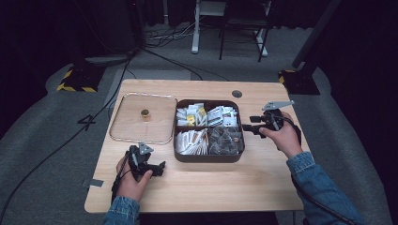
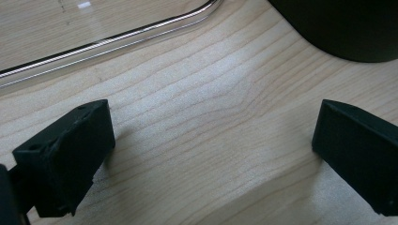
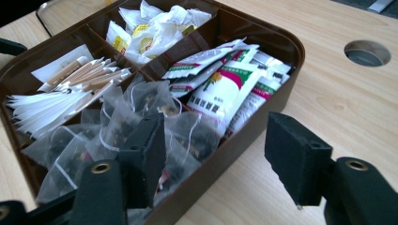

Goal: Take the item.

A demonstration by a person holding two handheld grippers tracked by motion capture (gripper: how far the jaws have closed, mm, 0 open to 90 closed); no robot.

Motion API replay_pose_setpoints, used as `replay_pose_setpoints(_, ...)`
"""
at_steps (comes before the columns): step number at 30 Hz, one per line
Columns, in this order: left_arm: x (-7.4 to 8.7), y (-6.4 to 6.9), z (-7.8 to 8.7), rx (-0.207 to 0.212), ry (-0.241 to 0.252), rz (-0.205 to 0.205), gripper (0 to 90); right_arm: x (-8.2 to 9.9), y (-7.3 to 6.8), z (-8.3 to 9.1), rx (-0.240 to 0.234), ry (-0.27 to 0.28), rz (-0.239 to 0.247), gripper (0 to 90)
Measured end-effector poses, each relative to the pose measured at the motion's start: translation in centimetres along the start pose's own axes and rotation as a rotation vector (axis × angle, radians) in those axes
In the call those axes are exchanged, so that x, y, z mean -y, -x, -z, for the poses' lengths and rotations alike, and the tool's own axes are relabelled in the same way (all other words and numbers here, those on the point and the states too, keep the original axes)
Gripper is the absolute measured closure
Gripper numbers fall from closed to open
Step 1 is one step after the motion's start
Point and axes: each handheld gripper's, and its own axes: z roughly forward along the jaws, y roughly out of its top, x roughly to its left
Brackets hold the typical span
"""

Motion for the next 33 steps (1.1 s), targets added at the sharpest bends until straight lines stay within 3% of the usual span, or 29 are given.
replay_pose_setpoints(7,-0.1,0.0,-0.1,0.004,0.003,-0.003,0.1,-2.0,-0.5,-1.6,-0.010,-0.018,0.009,44.1)
replay_pose_setpoints(15,-0.2,-0.1,-0.1,0.015,-0.003,-0.009,0.1,-3.3,-1.1,-3.8,-0.039,-0.021,-0.027,46.6)
replay_pose_setpoints(21,-0.2,-0.1,-0.2,0.013,-0.001,-0.009,0.1,-3.7,-1.1,-5.3,-0.035,-0.020,-0.029,46.9)
replay_pose_setpoints(23,-0.2,-0.1,-0.2,0.013,-0.001,-0.009,0.1,-4.0,-1.0,-6.2,-0.024,-0.026,-0.015,43.1)
replay_pose_setpoints(33,-0.2,-0.1,-0.1,0.015,-0.003,-0.010,0.1,-4.8,-0.8,-8.3,-0.027,-0.120,-0.061,47.8)
